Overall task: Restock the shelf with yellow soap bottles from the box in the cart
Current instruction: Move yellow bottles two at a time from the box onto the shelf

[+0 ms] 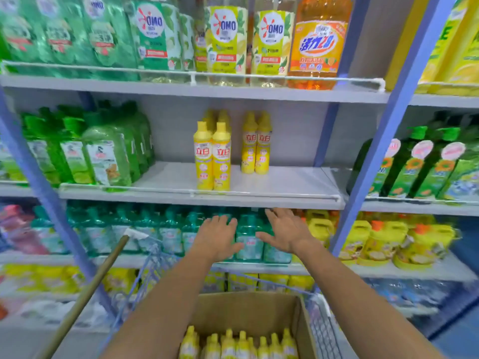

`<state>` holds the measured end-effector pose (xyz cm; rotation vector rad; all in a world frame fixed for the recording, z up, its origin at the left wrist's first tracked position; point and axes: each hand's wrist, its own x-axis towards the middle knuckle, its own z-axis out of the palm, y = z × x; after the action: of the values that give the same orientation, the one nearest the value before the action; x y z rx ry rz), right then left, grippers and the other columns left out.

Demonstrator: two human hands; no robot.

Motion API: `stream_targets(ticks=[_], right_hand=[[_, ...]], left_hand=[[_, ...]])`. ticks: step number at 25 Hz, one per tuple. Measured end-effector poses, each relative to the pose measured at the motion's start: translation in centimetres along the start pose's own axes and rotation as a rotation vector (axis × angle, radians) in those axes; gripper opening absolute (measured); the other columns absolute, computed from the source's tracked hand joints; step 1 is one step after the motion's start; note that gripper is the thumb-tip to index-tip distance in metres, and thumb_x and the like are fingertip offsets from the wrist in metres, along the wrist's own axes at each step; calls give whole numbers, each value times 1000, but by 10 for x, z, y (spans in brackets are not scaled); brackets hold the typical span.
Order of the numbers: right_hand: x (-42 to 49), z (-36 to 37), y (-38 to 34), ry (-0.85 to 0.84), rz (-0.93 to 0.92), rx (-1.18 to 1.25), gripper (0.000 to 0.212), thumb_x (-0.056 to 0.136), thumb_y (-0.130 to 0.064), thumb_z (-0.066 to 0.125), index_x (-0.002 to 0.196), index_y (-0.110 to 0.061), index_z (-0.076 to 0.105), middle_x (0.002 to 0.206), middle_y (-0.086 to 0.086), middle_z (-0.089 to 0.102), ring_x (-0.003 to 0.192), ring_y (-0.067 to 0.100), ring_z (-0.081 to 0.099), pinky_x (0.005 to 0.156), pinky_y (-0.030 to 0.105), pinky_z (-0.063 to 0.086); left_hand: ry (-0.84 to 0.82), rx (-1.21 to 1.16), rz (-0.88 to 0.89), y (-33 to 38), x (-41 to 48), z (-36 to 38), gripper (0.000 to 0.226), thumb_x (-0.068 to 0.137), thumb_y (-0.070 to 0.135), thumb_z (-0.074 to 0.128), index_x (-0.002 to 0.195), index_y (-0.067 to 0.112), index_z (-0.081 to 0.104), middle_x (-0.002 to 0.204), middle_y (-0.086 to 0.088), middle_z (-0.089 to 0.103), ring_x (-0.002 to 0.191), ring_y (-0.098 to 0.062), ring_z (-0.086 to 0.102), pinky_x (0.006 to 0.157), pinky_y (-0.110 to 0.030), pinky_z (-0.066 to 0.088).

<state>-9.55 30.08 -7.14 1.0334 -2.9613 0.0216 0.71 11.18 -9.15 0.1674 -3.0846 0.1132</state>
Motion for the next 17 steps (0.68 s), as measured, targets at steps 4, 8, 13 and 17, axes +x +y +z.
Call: stream_targets(ticks=[4, 8, 13, 17], right_hand=[[-56, 53, -34, -79, 1, 53, 84, 95, -66, 47, 157, -13, 29, 159, 16, 34, 147, 35, 32, 116, 48, 37], [-92, 115, -50, -251, 34, 118, 80, 97, -62, 50, 157, -15, 27, 161, 12, 31, 149, 34, 27, 116, 51, 36], [-106, 193, -49, -401, 60, 170, 80, 96, -62, 49, 155, -13, 31, 156, 15, 36, 144, 38, 31, 112, 51, 40], [-101, 253, -40, -509, 78, 233, 74, 98, -59, 49, 154, -13, 32, 152, 15, 41, 141, 36, 34, 106, 50, 44]], left_hand=[[-150, -66, -97, -10, -80, 50, 75, 92, 67, 47, 145, 15, 38, 140, -15, 49, 131, -35, 46, 105, -48, 41], [-286, -146, -149, -2, -128, 111, 75, 91, 68, 47, 144, 16, 39, 149, -15, 43, 138, -36, 41, 110, -50, 40], [-440, -198, -163, 11, -144, 176, 68, 93, 63, 48, 142, 16, 40, 145, -12, 45, 136, -33, 42, 105, -45, 41], [-592, -239, -214, 13, -143, 232, 69, 95, 63, 45, 145, 18, 38, 144, -11, 45, 134, -33, 44, 102, -46, 44]])
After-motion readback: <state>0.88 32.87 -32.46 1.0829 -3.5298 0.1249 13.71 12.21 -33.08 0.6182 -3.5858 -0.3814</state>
